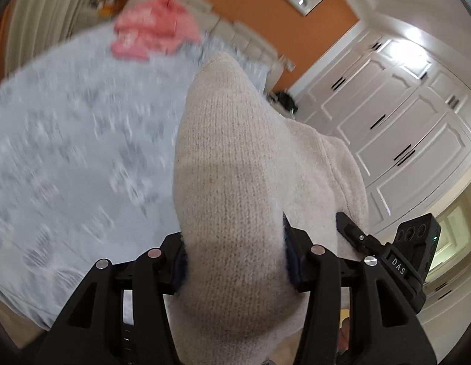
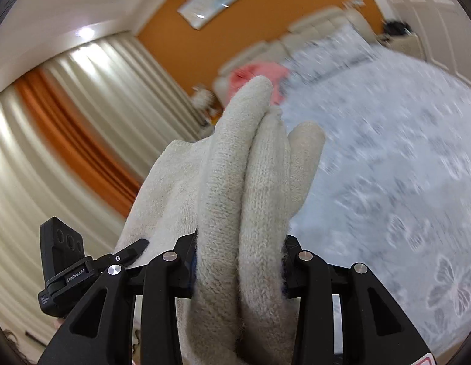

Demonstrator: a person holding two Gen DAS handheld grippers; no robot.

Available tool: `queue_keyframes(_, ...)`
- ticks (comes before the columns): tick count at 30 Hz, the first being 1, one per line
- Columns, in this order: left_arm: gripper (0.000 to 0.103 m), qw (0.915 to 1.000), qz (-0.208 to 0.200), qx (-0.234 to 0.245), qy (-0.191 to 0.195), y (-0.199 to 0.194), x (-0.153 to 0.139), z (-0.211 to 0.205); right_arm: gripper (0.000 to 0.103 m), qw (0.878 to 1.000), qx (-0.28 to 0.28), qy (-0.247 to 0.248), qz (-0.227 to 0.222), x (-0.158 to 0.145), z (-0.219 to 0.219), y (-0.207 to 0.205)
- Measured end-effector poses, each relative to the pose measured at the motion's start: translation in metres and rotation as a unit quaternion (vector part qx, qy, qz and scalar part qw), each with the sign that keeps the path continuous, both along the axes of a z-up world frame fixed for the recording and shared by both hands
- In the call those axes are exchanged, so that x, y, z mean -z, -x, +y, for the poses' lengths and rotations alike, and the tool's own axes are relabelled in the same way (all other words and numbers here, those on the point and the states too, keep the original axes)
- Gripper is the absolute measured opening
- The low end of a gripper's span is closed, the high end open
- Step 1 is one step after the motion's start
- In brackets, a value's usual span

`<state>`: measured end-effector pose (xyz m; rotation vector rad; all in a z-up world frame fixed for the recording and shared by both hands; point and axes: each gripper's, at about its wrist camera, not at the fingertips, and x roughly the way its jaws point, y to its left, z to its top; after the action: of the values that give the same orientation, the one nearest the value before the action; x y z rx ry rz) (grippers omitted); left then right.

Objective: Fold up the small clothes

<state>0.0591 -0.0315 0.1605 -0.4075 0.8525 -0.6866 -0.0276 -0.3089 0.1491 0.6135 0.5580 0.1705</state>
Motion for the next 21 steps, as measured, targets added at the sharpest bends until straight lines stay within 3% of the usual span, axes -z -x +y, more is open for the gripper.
queue_keyframes(6,0.050,0.9979,-0.058,-0.027,-0.013,0.008,-0.042,0.046,0.038,0.999,-0.025,0.010,-0.041,-0.031,0.051,-0.006)
queue_keyframes(10,0.051,0.9972,-0.060,-0.040,-0.017,0.000,-0.039,0.079,0.039,0.999,-0.039,0.020,-0.032,-0.020,0.080,-0.021)
queue_keyframes(12,0.051,0.9975,-0.049,-0.045,-0.022,-0.007,-0.026,0.090,0.039,0.999,-0.044,0.021,-0.019,-0.008,0.090,-0.029)
queue_keyframes(16,0.051,0.9982,-0.004,-0.050,-0.033,-0.032,0.029,0.104,0.039,0.998,-0.052,0.018,0.027,0.046,0.103,-0.054)
queue_keyframes(19,0.051,0.9972,0.032,-0.052,-0.044,-0.050,0.089,0.108,0.039,0.996,-0.055,-0.001,0.072,0.101,0.104,-0.075)
queue_keyframes(21,0.052,0.9958,0.055,-0.055,-0.047,-0.062,0.133,0.110,0.045,0.992,-0.054,0.001,0.113,0.154,0.105,-0.091)
